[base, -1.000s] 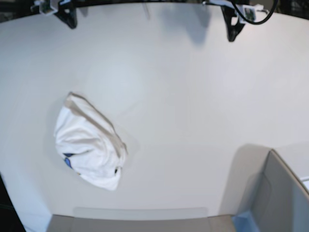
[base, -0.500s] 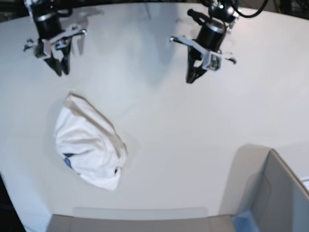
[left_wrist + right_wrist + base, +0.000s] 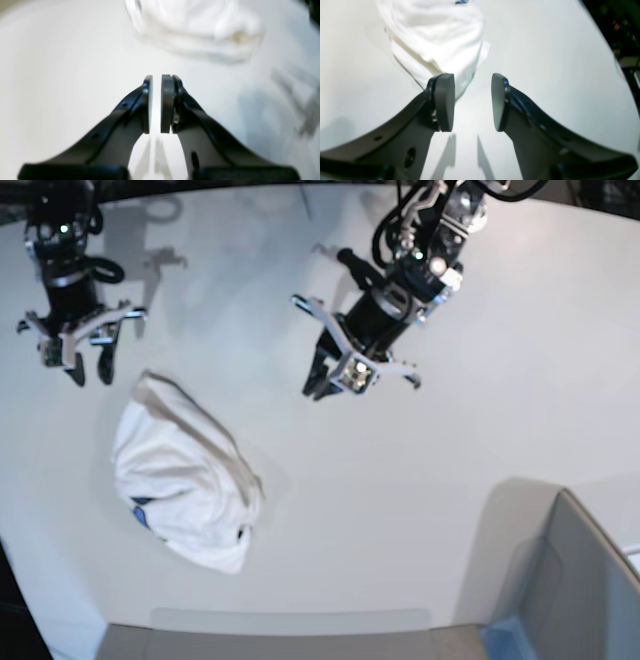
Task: Layout the t-shirt on the table in an organized manner, then fold the t-shirt properly
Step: 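Lower both grippers toward the crumpled white t-shirt and grasp it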
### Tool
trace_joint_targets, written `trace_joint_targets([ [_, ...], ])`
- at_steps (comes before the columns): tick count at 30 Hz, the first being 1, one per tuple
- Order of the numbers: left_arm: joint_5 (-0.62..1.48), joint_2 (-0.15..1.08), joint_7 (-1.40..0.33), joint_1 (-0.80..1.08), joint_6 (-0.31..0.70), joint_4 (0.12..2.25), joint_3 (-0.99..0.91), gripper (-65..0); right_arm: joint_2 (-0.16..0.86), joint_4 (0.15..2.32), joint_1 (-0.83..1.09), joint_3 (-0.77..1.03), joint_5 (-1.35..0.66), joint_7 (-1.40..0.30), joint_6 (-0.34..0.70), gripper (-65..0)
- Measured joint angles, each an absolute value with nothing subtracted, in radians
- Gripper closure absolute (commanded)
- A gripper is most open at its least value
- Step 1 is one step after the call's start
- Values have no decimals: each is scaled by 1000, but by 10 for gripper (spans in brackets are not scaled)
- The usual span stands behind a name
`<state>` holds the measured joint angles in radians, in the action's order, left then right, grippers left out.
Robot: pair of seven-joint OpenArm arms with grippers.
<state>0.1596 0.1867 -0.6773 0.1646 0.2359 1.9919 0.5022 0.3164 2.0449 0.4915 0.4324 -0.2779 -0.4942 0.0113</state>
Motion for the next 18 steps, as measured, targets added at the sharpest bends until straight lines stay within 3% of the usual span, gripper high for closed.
trace_joint_targets([
  [10,160,181,-664,167,232,1994,497,-78,357,2042,210,373,-228,-931,38,-246],
  [18,166,175,-657,183,237,1994,499,-77,335,1961,148,113,71,-945,76,-248],
])
